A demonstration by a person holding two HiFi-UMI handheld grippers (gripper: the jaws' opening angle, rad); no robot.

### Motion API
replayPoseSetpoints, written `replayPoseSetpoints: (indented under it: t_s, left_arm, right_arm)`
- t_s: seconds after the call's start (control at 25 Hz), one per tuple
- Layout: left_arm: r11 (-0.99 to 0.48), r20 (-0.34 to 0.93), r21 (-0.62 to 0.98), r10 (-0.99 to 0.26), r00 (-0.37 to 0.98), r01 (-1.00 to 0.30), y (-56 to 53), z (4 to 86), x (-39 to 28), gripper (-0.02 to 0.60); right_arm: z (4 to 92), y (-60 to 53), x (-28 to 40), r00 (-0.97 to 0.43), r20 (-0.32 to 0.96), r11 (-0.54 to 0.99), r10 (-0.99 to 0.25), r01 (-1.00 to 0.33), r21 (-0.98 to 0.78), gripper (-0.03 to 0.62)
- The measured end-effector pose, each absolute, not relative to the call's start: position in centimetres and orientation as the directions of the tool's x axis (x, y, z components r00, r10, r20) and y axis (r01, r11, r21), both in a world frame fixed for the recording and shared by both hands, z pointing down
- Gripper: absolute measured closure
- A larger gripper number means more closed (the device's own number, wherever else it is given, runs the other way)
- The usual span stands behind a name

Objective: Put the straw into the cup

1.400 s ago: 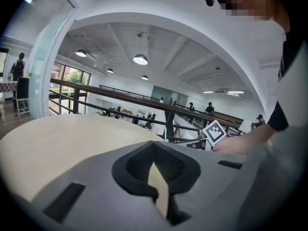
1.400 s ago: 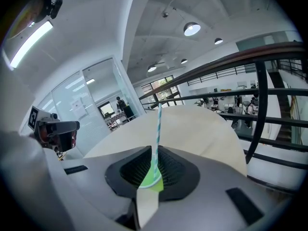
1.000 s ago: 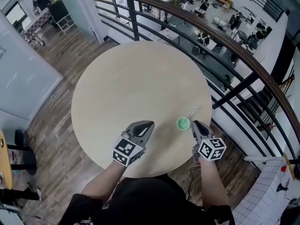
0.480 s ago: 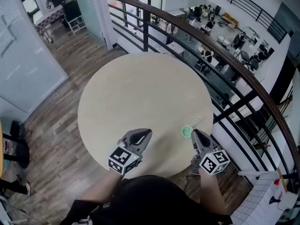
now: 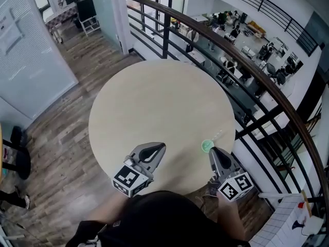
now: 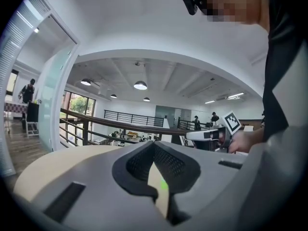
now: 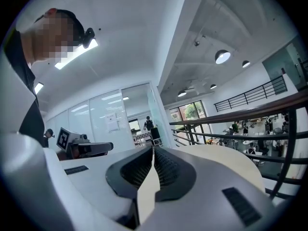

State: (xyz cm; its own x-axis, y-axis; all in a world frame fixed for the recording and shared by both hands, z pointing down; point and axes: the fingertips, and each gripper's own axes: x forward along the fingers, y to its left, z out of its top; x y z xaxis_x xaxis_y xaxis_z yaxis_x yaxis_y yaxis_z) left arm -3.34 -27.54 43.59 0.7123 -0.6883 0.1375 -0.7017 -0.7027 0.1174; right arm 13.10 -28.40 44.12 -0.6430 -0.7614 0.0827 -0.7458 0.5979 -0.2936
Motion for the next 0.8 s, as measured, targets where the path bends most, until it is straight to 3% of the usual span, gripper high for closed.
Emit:
replayPoseSetpoints:
  t_s: [0.8]
  left_arm:
    - [-0.696,0.119,0.100,-0.701,0.703,-0.711,-27.2,43.0,-4.4,0.574]
  right_arm:
    - [43.0,-26.7,10.3,-0.698,0.047,0.664,-0.715,-0.698,-0.268,0.572]
